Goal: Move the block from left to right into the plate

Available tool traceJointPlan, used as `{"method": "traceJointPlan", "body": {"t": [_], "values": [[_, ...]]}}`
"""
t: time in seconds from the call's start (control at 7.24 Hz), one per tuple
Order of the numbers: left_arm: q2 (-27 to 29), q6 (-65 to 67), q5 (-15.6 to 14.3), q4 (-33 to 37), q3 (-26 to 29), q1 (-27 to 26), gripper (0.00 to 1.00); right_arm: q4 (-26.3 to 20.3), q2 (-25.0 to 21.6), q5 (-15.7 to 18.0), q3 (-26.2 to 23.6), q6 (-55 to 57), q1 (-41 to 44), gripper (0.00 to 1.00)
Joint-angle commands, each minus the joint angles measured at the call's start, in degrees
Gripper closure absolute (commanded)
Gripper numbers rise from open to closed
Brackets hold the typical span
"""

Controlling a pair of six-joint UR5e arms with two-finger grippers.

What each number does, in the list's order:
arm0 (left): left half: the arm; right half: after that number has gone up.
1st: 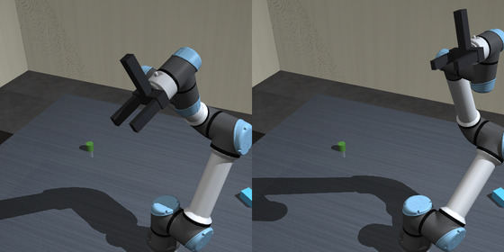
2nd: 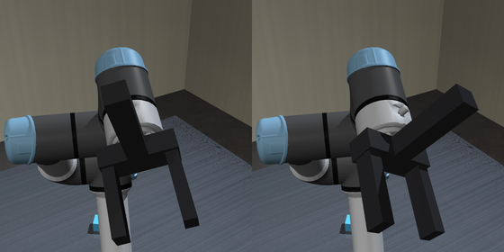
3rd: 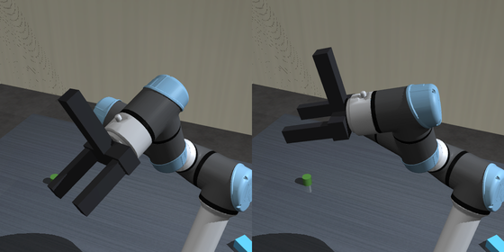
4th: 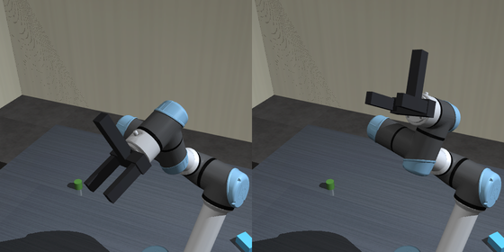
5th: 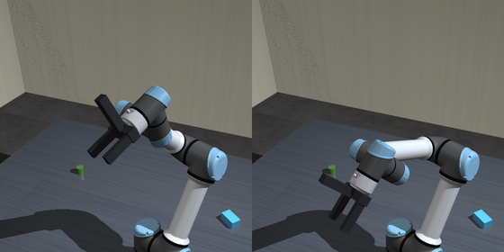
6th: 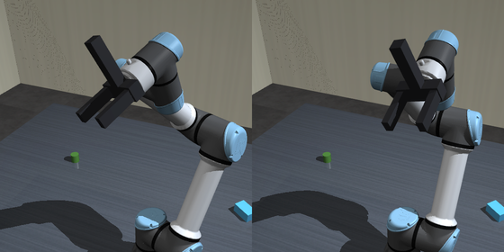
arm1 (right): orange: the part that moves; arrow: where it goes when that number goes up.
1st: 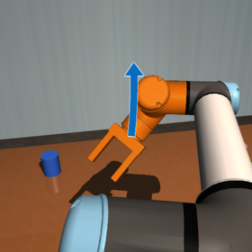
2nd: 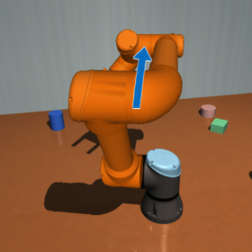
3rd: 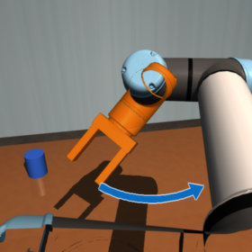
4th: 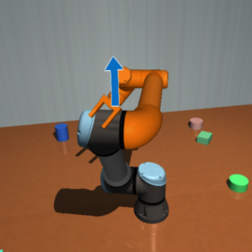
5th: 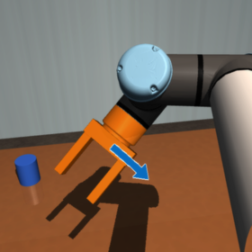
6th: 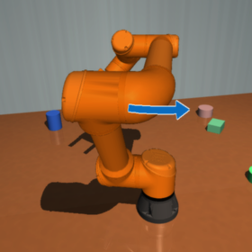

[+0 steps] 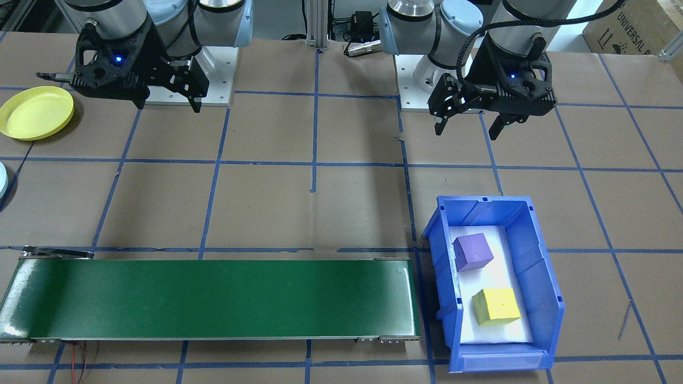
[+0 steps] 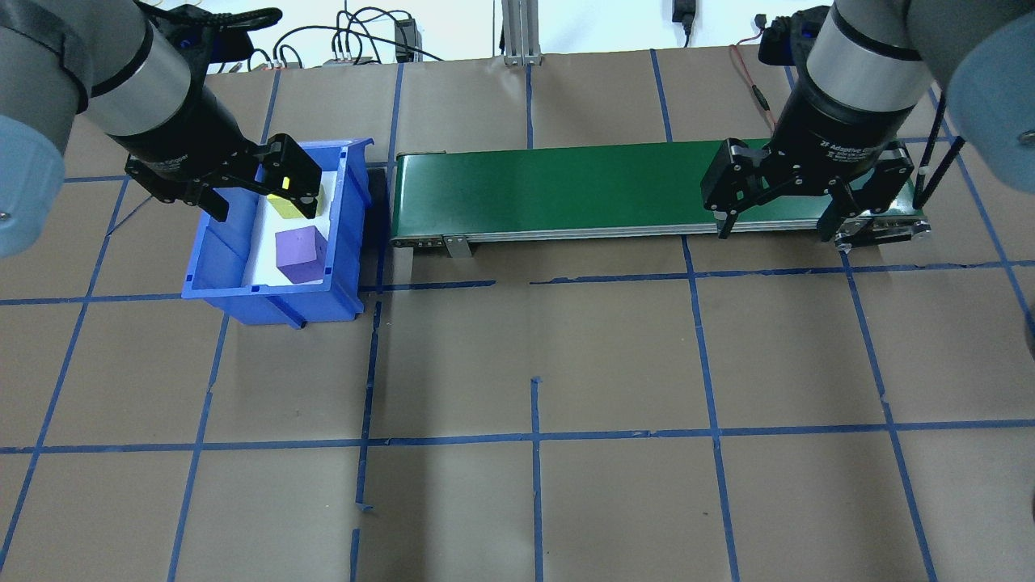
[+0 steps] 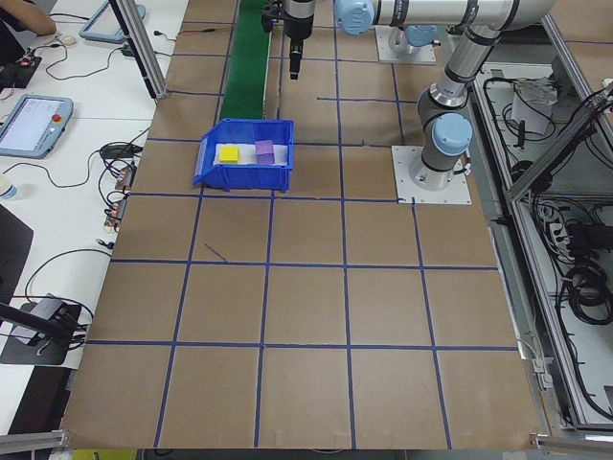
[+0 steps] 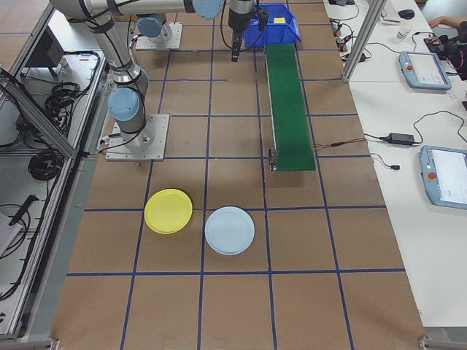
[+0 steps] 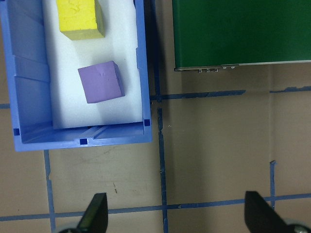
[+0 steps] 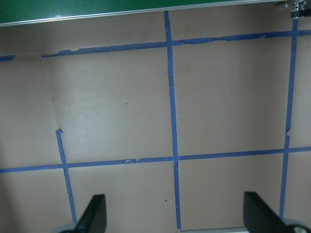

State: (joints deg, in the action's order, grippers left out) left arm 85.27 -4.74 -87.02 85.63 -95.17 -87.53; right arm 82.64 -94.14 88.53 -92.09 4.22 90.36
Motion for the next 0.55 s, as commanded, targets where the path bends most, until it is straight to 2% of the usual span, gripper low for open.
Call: {"method": "traceJointPlan", "body": {"t": [0.0,0.41], "values": [[0.07,0.26,0.01,-0.03,-0.01,-0.01,0.0,-0.02,0.01,-0.11,-0.02,0.0,0.08,0.0],[0.5,-0.97,0.1,-1.78,0.43,2.7,0.0,-0.02,0.01,-0.03,-0.02,0.0,-0.01,0.0]]}}
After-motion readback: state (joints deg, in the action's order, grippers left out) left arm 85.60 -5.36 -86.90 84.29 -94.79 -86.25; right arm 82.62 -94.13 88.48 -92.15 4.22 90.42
